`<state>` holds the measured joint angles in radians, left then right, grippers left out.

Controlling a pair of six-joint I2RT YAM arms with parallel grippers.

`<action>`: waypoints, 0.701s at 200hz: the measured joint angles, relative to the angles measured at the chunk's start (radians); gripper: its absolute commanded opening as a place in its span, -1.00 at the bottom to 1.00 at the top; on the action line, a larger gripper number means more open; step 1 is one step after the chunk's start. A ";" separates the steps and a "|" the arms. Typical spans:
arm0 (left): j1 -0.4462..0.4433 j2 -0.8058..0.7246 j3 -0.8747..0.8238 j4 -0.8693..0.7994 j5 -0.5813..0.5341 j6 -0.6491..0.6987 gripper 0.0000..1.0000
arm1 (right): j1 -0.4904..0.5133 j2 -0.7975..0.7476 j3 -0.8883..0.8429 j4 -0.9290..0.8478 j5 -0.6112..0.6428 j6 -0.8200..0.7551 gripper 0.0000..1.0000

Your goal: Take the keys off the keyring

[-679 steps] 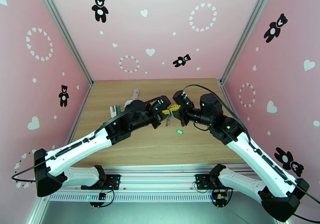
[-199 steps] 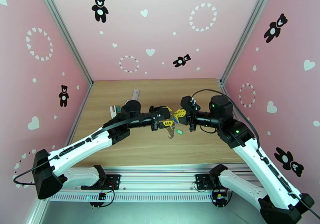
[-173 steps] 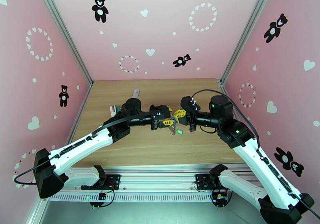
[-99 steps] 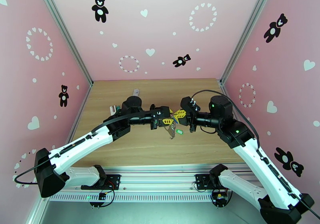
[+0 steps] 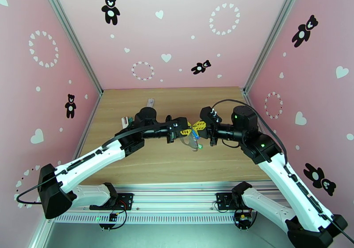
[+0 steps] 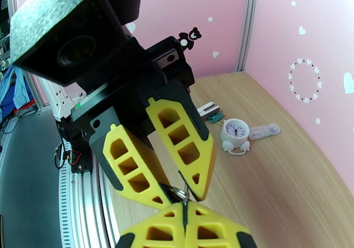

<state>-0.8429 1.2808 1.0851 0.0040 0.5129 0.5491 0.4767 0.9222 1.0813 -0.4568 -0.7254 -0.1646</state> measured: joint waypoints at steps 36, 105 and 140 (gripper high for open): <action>0.000 -0.015 -0.031 0.037 -0.029 -0.014 -0.75 | 0.000 -0.002 0.000 -0.004 0.011 0.000 -1.00; -0.001 -0.034 -0.083 0.107 -0.042 -0.031 -0.88 | 0.000 -0.009 0.000 0.004 0.034 -0.003 -1.00; -0.003 -0.048 -0.115 0.155 -0.050 -0.038 -0.92 | 0.000 -0.009 0.000 0.003 0.060 -0.004 -1.00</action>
<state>-0.8459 1.2324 0.9703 0.1589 0.4629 0.5110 0.4767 0.9131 1.0813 -0.4534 -0.6659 -0.1684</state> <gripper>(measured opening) 0.076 0.035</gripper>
